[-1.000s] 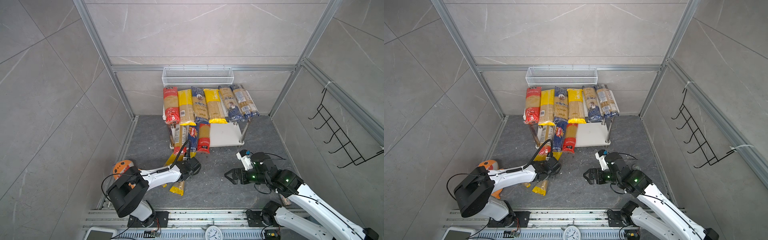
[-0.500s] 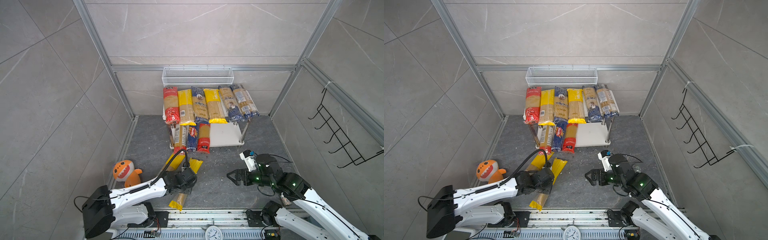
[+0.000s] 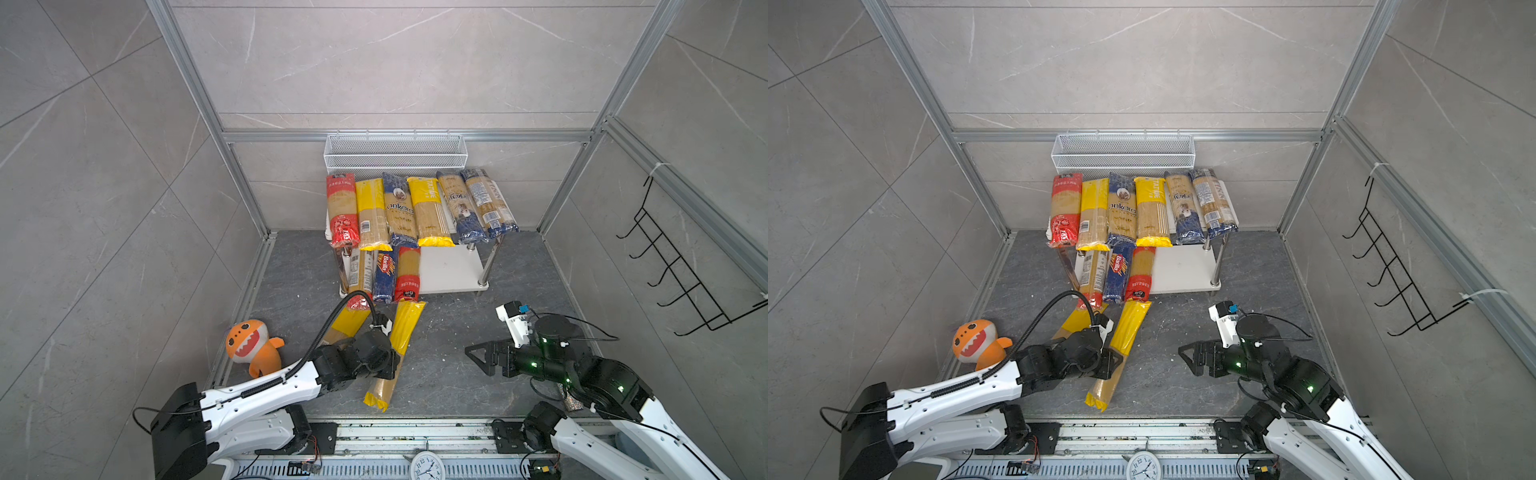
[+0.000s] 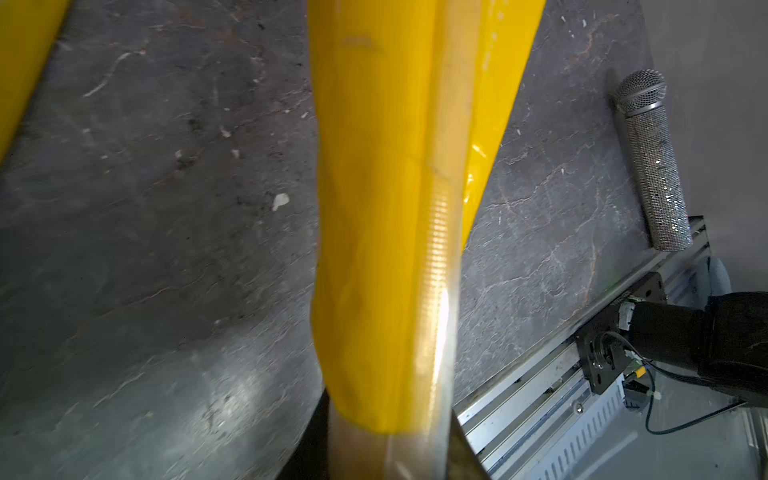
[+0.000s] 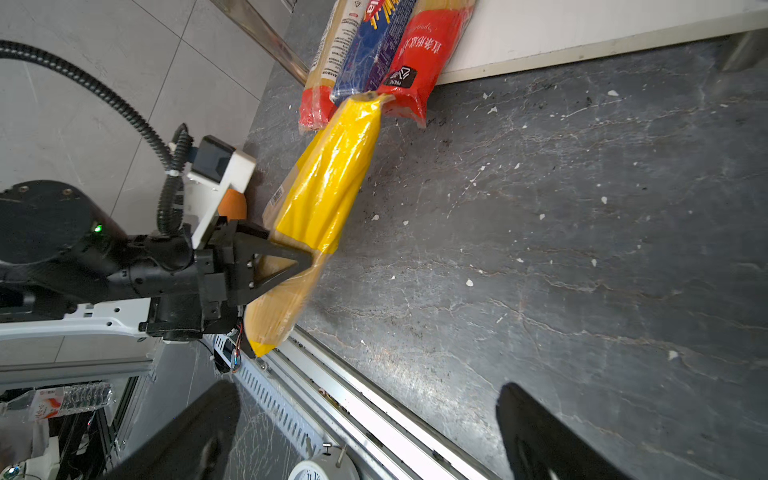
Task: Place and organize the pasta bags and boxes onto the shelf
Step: 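Grasp the nearer yellow-banded bag by its end with the left gripper and lift, then carry the yellow-banded bag upright to the shelf front beside the red bag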
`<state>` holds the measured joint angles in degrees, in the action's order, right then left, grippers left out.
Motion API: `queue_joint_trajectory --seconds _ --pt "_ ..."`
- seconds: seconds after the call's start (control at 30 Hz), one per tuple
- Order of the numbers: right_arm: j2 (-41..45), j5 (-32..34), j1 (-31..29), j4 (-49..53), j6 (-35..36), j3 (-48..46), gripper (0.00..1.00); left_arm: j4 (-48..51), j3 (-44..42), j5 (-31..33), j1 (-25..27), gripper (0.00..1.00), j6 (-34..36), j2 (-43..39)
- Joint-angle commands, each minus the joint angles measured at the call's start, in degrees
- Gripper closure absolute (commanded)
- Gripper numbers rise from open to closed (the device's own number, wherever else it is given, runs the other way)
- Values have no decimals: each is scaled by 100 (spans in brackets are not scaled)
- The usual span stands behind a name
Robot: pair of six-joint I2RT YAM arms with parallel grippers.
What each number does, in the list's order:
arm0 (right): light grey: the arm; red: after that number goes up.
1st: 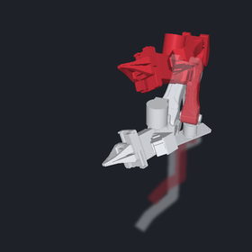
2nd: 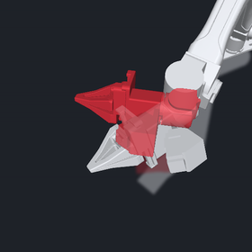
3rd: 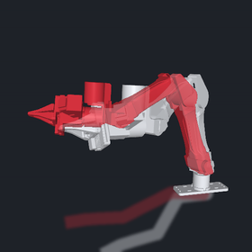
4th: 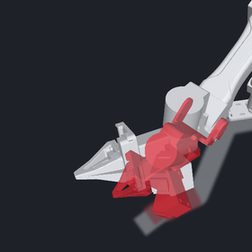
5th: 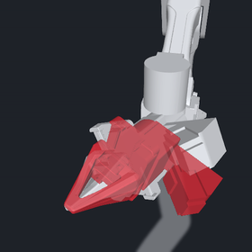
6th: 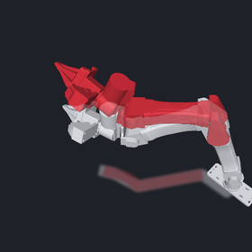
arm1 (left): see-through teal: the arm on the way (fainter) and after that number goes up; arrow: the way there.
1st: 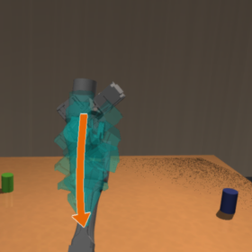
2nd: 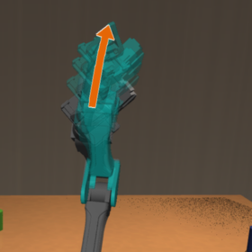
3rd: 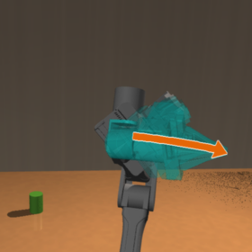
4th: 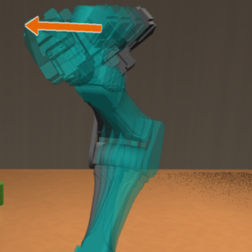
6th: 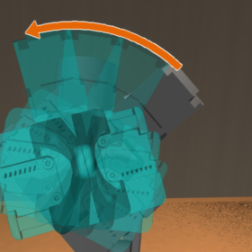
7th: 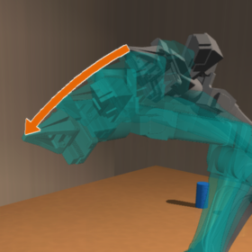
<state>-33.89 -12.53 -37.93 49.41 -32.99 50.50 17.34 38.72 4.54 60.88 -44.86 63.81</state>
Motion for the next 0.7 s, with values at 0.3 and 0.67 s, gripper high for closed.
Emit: queue_joint_trajectory --seconds 0.3,0.67 --pt "502 598 -29 764 7 415 0 -2982 1011 -1054 -729 100 -99 906" --pt "602 761 -29 772 -65 427 0 -3775 1643 -1456 -1461 100 -329 1809"
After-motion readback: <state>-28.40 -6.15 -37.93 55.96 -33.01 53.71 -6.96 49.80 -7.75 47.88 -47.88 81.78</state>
